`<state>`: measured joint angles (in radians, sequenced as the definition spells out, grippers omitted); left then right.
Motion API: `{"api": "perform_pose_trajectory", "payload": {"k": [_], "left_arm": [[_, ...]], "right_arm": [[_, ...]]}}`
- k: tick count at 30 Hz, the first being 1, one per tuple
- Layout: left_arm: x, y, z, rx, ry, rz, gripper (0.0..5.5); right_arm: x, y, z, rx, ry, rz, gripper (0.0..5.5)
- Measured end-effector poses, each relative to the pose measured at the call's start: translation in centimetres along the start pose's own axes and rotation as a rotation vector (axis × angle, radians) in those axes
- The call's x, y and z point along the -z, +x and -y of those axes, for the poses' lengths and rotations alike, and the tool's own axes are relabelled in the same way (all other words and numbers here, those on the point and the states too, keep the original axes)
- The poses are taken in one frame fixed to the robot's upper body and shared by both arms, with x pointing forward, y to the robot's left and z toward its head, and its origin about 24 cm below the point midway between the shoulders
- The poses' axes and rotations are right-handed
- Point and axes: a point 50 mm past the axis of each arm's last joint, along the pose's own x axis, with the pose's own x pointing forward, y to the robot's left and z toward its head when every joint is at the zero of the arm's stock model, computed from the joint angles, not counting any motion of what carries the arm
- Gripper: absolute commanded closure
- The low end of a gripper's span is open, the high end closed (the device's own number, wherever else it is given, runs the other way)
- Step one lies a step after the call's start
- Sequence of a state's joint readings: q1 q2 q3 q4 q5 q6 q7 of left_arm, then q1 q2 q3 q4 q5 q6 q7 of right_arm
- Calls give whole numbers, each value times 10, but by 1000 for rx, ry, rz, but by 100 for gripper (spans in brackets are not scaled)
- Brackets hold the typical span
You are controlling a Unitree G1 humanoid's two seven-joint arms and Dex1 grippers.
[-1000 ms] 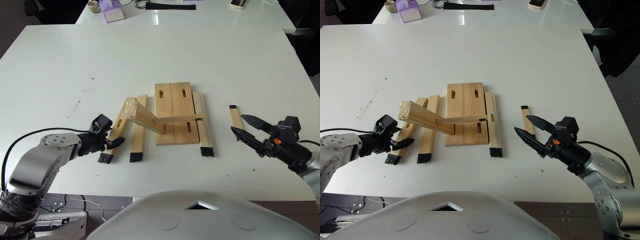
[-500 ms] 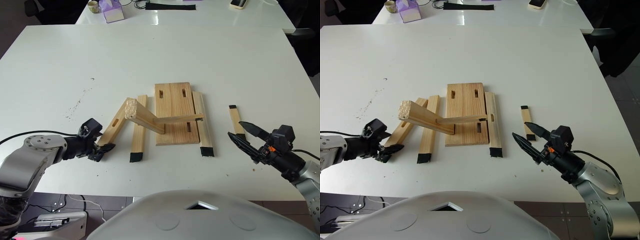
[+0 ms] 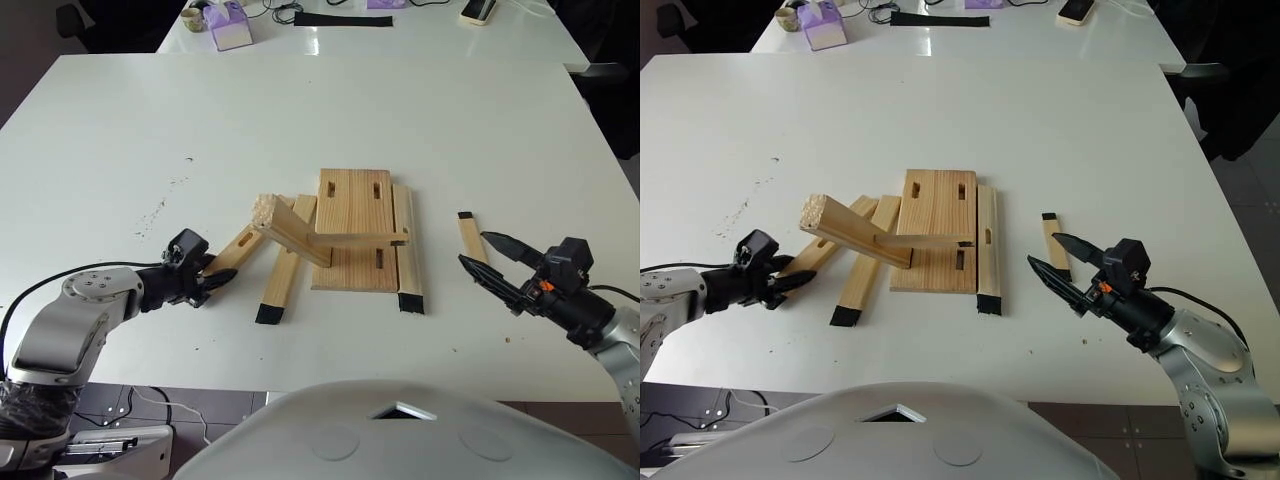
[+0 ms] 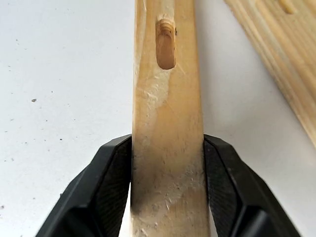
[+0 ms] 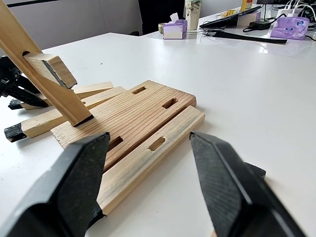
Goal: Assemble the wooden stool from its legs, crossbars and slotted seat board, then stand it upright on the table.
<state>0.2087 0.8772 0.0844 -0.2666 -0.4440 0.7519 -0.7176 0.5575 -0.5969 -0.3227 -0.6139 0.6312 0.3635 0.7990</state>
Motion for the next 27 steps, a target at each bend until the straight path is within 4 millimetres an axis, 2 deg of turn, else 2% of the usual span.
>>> {"api": "perform_pose_trajectory", "payload": {"k": [2, 4, 7, 10, 12, 13, 17, 19, 21, 24, 27], "left_arm": [[-8, 4, -11, -38, -39, 33, 344], [-30, 6, -24, -91, -53, 123, 344], [-84, -3, -43, -157, -59, 355, 344], [-137, -19, -41, -123, -60, 626, 344], [-158, -28, -27, -53, -27, 757, 344], [-167, -31, -13, 24, -6, 821, 344], [-187, -45, 29, 279, 67, 939, 344], [-196, -58, 45, 418, 128, 975, 344], [-205, -71, 58, 518, 210, 985, 344], [-208, -77, 74, 625, 296, 954, 344], [-204, -71, 90, 740, 350, 877, 344]], "right_arm": [[-2, 1, 2, -2, -9, 8, 251], [-7, 3, 5, -4, -17, 30, 251], [-16, 3, 15, 7, -36, 50, 251], [-31, 3, 26, 17, -61, 88, 251], [-42, 3, 36, 32, -59, 137, 251], [-52, 5, 42, 40, -55, 185, 251], [-102, 10, 47, -68, -58, 353, 251], [-131, 14, 40, -197, -72, 406, 251], [-156, 19, 30, -335, -81, 452, 225], [-173, 28, 12, -559, -21, 447, 182], [-182, 36, 1, -710, 7, 416, 166]]}}
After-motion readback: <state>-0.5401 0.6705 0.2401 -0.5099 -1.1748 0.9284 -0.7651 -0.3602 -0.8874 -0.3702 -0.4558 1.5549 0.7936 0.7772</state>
